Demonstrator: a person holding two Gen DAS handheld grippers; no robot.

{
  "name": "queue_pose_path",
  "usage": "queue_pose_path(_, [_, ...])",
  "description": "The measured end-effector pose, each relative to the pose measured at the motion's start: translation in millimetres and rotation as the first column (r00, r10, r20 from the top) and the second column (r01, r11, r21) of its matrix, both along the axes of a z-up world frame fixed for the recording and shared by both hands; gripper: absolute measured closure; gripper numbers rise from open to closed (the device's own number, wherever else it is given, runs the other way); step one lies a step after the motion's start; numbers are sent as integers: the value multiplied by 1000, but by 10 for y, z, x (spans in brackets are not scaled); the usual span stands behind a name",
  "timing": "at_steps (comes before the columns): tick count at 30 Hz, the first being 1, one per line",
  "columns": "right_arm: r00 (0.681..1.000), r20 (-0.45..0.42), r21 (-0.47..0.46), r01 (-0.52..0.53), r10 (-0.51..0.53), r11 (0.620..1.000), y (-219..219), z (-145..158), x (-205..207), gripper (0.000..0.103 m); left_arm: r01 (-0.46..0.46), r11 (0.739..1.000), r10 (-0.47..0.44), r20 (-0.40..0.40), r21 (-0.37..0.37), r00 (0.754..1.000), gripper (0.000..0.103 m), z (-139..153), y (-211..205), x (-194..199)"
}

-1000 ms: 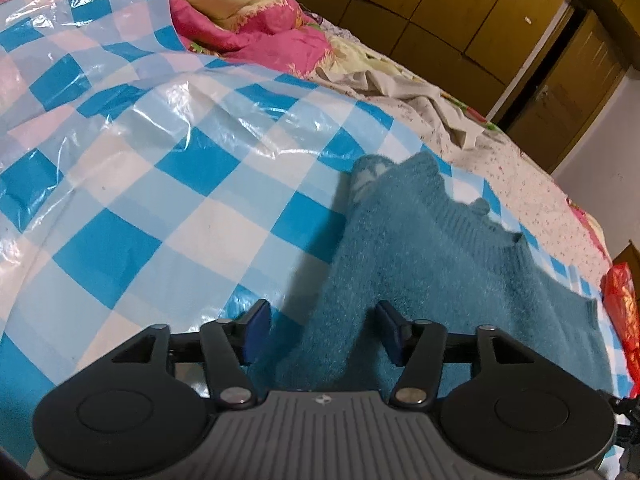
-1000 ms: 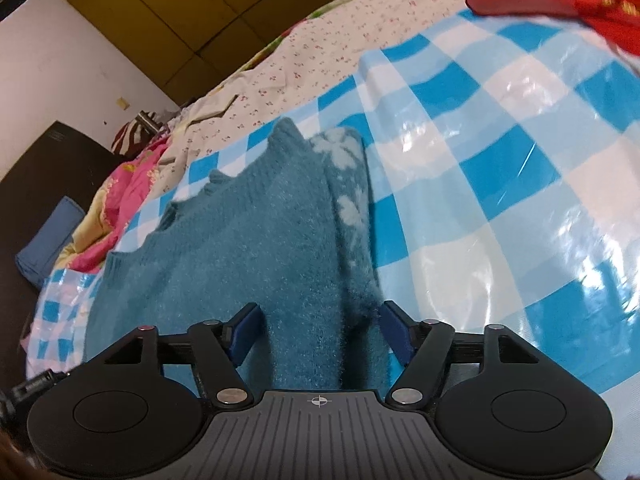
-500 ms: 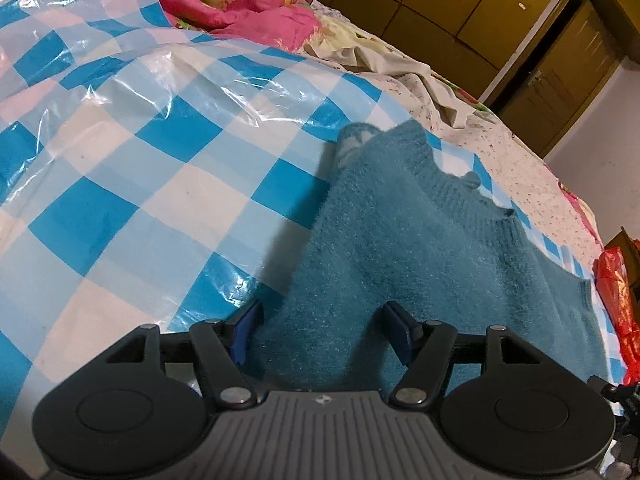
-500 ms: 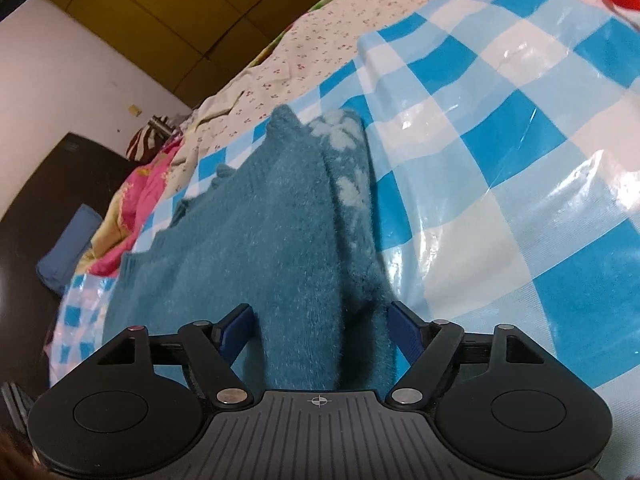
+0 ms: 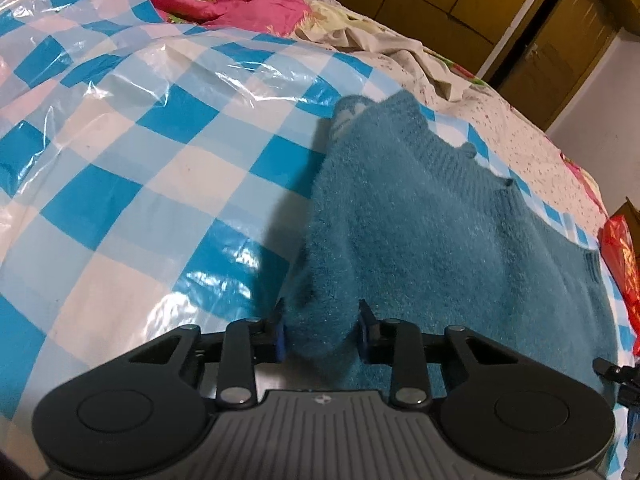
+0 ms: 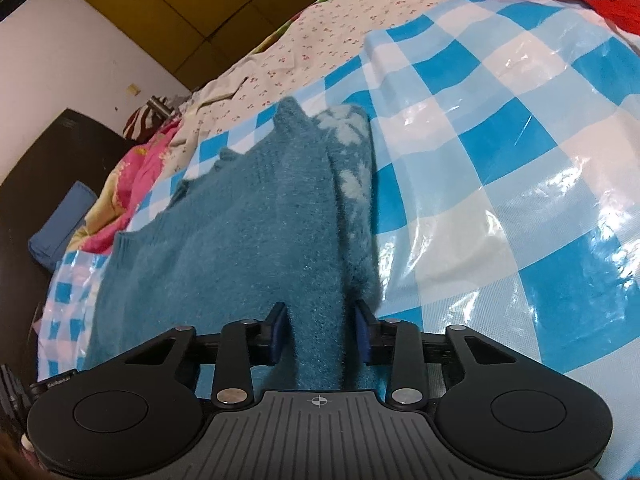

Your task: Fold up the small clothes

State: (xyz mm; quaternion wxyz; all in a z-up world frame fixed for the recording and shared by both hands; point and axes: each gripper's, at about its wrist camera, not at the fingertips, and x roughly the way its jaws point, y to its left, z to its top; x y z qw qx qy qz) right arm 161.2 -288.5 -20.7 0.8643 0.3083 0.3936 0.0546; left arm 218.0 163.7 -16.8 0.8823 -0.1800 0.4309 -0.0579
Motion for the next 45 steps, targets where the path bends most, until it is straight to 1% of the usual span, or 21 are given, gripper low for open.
queue_pose_path(7, [1000,-20,-16,-23,22,1000,-18,25,-152,73,26,1000,-25,-17,11,1000,63,18,-30,-172])
queue_pose_path(15, [998,-46,-35,-52,50,998,-50,76,-472,73,41,999,-41,-41,-12,998,63,21,-35,-618])
queue_pose_path(22, [995,-71,-46,-67,64,997,-79,130,-831,76,61,998,-62,-67,-15,996,63,54,-67,-1023])
queue_pose_path(26, [994,-83,-50,-77,73,996,-83,146,-1076,77,78,997,-78,-82,-3,994,64,73,-106,-1258])
queue_pose_path(28, [993,-91,-49,-81,76,996,-90,142,-1188,77,89,996,-89,-93,0,992,65,73,-125,-1364])
queue_pose_path(30, [992,-97,-41,-84,80,996,-93,140,-1302,77,105,994,-105,-107,-3,989,71,75,-146,-1484])
queue_pose_path(32, [991,-103,-25,-86,83,996,-95,130,-1424,77,115,993,-115,-120,-3,986,74,67,-159,-1586])
queue_pose_path(34, [990,-110,-14,-94,92,995,-92,114,-1526,77,123,992,-121,-125,1,985,74,51,-174,-1674])
queue_pose_path(36, [989,-116,-5,-90,89,996,-95,103,-1577,77,123,992,-121,-114,12,986,74,66,-191,-1732])
queue_pose_path(39, [991,-111,-9,-78,76,997,-90,151,-1551,75,103,995,-102,-93,7,990,74,139,-163,-1756])
queue_pose_path(43, [996,-59,-66,-74,71,995,-57,316,-1560,74,79,997,-79,-24,13,997,74,323,-79,-1762])
queue_pose_path(45, [997,-42,-95,-65,61,993,-42,359,-1573,71,73,997,-73,21,9,997,74,414,-61,-1732])
